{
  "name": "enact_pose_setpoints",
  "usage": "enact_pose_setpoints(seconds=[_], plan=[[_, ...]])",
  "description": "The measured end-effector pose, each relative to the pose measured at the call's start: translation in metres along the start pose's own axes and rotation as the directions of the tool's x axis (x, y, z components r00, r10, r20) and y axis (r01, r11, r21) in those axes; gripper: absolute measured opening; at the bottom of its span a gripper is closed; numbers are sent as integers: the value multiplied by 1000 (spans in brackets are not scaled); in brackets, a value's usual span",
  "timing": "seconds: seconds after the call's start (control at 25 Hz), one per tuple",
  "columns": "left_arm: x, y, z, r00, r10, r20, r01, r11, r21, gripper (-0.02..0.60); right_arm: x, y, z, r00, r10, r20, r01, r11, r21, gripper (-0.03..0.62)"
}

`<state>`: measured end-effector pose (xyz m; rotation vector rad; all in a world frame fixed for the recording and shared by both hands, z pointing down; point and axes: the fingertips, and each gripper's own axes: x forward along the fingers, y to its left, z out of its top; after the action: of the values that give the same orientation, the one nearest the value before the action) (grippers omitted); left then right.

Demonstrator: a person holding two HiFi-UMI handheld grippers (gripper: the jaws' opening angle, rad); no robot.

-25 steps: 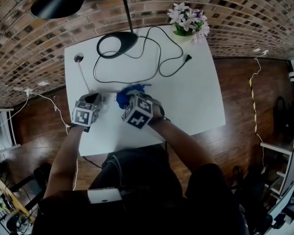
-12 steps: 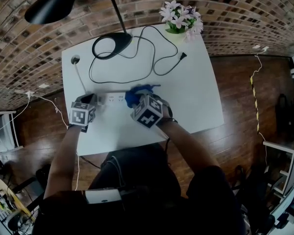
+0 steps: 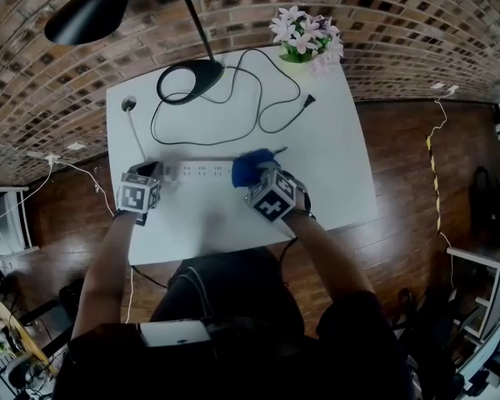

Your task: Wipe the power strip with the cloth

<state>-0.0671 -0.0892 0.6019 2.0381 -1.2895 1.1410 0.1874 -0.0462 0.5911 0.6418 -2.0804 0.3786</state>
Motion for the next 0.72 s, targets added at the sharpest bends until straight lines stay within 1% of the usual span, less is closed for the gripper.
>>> enact_pose_setpoints(seconds=[0.12,0.24,0.36,0.48,0.6,0.72], plan=[[0,-1,0,1000,2,-8,-2,1000,1,9,-3,-4,-5,1000,1,-12,-1,1000,20,58],[-3,0,5,1000,2,5,-2,1000,4,9,-6,-10,-2,1000,-2,-21,3,1000,14,57],[-4,-1,5,1000,-3,19,3,1000,-2,9,-6,-9,7,1000,-10,-23,10,1000,-5,58],[-3,-5,3,999,-24,28,24,1000,-1,9,-4,-4,19,1000,-13,-25,12,1000,-15,58],[0,-9,2,998,-44,49,44,999,10,9,-3,3,33,1000,-13,-21,13,1000,1,58],[1,-8,2,995,-62,72,62,998,3,9,2,11,45,999,-20,-35,21,1000,15,58]])
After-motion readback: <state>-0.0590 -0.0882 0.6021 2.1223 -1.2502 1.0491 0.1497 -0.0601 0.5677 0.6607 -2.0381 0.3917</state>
